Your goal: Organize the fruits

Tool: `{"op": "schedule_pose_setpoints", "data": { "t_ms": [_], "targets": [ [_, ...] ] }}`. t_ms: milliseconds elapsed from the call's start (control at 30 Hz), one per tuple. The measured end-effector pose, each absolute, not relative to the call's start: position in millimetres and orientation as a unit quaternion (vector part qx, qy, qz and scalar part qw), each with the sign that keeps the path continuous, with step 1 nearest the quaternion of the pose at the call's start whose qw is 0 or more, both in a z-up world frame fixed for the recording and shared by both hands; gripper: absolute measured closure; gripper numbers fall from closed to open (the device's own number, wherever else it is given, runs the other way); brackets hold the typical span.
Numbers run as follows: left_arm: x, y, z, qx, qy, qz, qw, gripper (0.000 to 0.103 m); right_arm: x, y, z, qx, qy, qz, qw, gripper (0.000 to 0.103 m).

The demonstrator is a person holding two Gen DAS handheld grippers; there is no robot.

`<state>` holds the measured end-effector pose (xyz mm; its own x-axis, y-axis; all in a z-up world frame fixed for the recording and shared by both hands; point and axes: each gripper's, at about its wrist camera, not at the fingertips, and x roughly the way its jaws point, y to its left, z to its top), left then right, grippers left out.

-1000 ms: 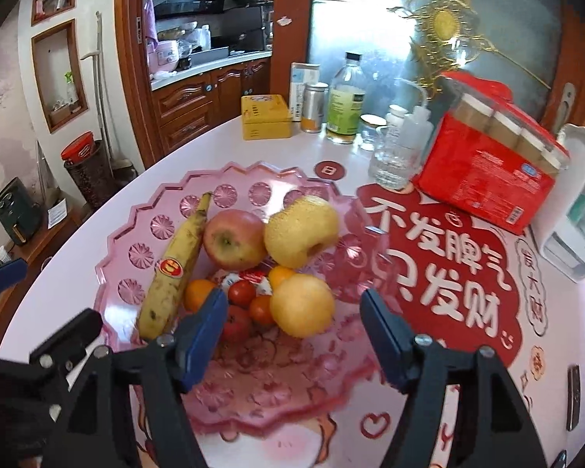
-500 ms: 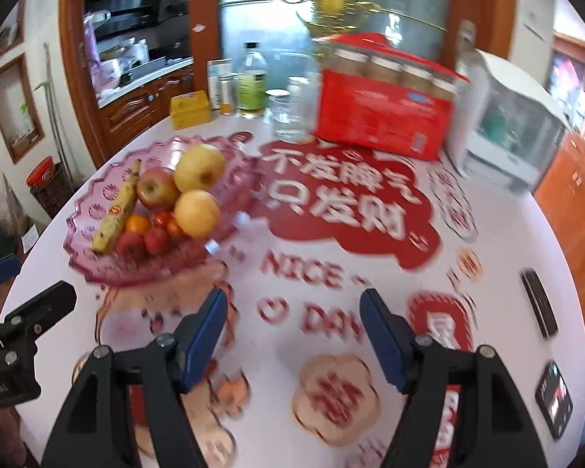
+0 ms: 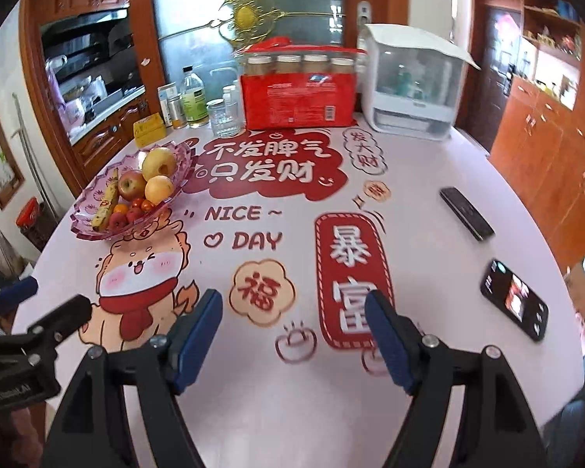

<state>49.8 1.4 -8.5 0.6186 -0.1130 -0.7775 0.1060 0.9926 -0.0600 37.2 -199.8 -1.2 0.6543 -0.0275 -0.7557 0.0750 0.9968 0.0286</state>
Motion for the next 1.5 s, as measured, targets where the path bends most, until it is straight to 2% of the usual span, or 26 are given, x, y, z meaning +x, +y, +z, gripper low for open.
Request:
{"op": "schedule_pose_setpoints", "data": {
  "t_ms": [533, 1500],
  "targets": [
    [27.8, -15.0, 3.2, -0.003, 0.436, -0.048, 0.899, 0.001, -4.1, -210.4, 21.0, 0.032, 0.393, -0.066, 0.917, 0.023],
    [16.6, -14.4, 3.8, 0.010, 0.432, -0.042, 0.901, 0.001, -10.7, -207.5, 18.4, 0.041, 0.399, -0.059, 0.914, 0.022]
  ]
}}
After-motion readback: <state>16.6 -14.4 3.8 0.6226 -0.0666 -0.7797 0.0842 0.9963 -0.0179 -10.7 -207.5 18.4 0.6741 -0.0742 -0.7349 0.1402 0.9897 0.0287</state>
